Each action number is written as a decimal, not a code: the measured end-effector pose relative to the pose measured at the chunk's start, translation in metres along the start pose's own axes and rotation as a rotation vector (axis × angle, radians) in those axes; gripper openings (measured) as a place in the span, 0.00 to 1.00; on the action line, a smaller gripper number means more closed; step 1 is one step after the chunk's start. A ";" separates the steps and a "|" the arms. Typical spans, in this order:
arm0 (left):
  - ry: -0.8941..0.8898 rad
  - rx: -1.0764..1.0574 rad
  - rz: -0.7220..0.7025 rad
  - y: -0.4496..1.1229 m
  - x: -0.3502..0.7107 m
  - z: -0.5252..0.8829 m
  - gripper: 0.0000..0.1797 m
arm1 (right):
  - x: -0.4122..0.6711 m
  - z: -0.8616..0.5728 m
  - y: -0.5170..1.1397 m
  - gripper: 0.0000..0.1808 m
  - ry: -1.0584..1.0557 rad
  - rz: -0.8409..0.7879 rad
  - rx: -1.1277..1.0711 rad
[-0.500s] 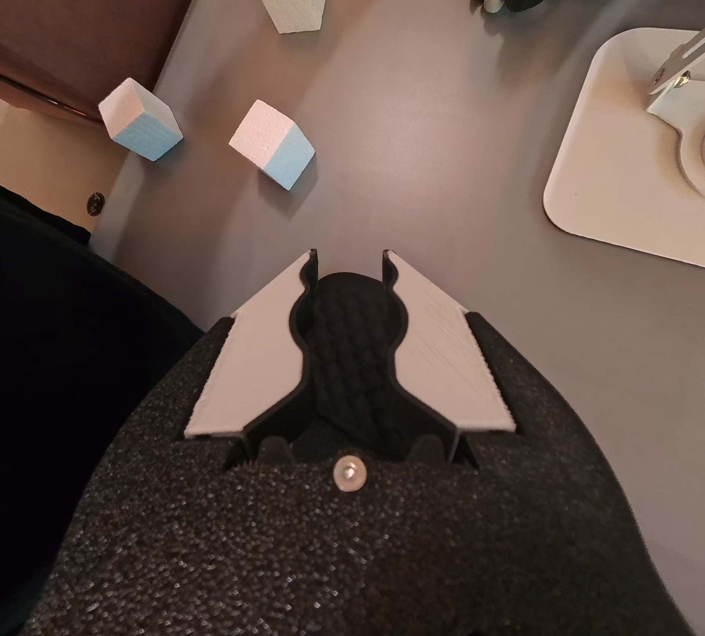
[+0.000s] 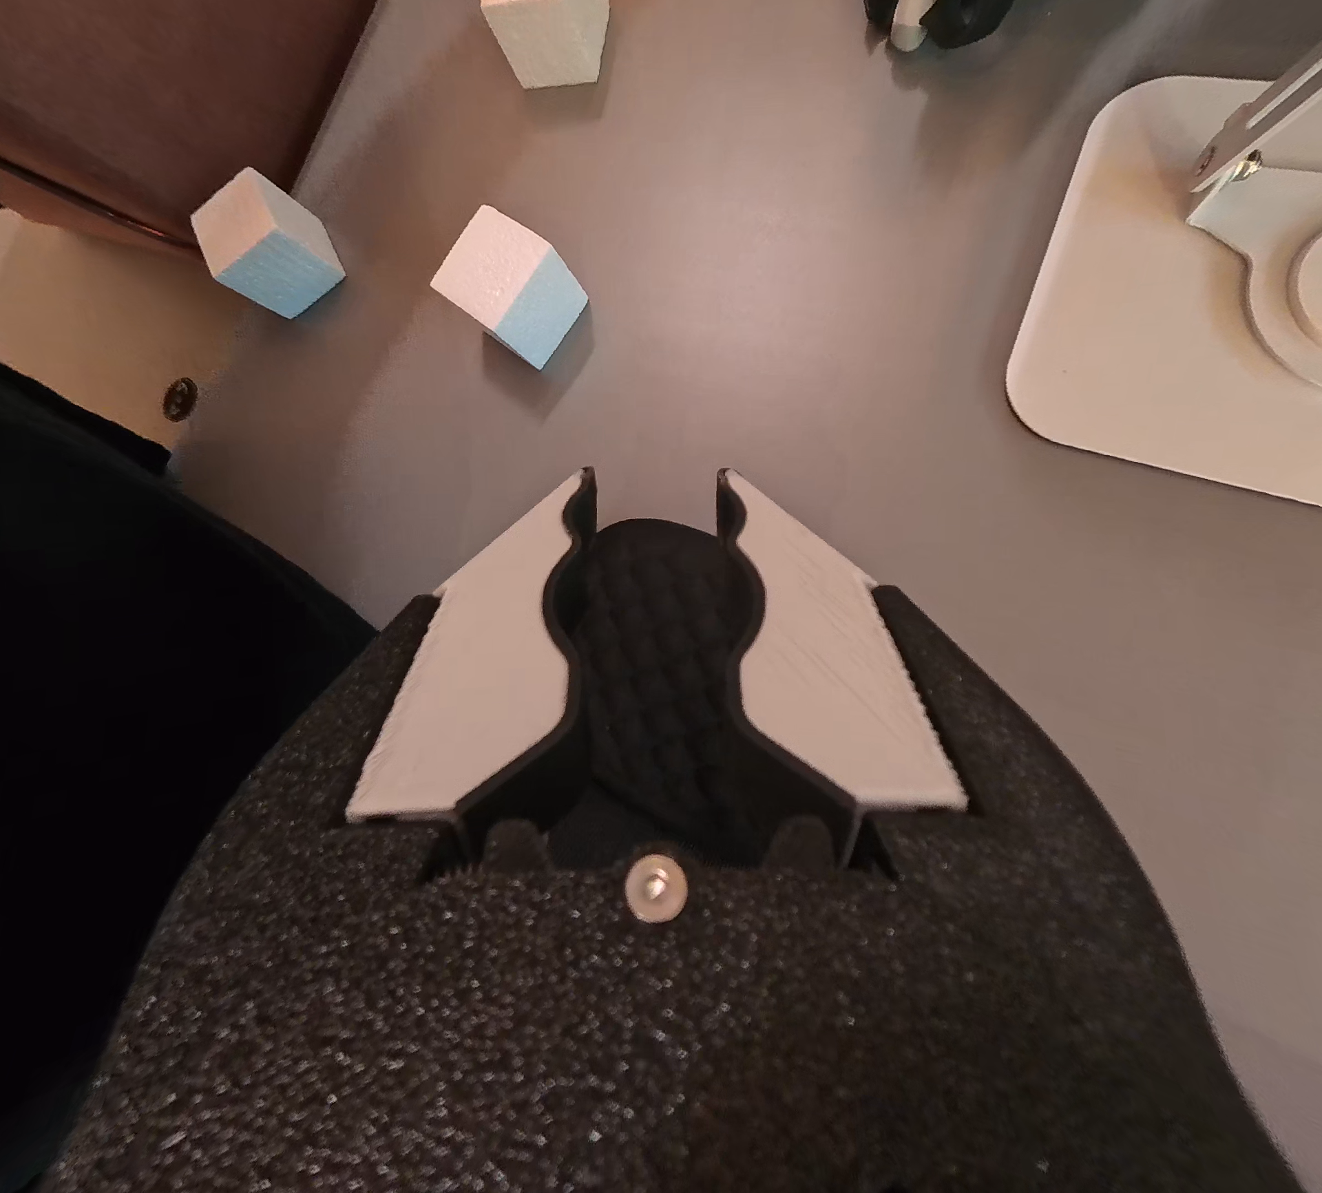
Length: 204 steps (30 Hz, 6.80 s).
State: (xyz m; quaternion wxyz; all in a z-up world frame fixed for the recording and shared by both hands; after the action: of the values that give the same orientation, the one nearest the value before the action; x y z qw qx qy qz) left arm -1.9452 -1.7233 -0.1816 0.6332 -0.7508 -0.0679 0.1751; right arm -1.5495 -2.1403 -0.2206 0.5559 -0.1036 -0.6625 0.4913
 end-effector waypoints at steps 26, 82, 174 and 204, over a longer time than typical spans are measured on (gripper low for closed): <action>-0.099 0.064 0.115 0.034 -0.050 -0.011 0.48 | 0.001 0.003 -0.007 0.18 -0.021 -0.018 -0.002; 0.057 -0.031 -0.003 -0.052 0.007 -0.007 0.32 | -0.007 -0.007 -0.002 0.16 -0.007 -0.024 -0.021; 0.035 -0.016 -0.284 -0.124 -0.018 -0.025 0.32 | -0.015 0.001 -0.006 0.16 -0.031 -0.033 -0.004; -0.009 -0.053 -0.255 -0.080 -0.009 0.000 0.35 | -0.011 -0.010 0.005 0.16 -0.007 0.016 -0.010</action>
State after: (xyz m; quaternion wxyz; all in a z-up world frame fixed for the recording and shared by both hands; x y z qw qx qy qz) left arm -1.9442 -1.7106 -0.1018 0.6300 -0.7517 -0.1704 0.0948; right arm -1.5392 -2.1407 -0.2323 0.5490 -0.1100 -0.6661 0.4927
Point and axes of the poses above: each gripper's, where its closed fingertips meet, y out along the fingers, x out of its top, z = x × y across the jaws, the point moved 8 cm from there along -y, back along the fingers, and after that the axes turned 13 degrees about -x, right-handed, at the moved point
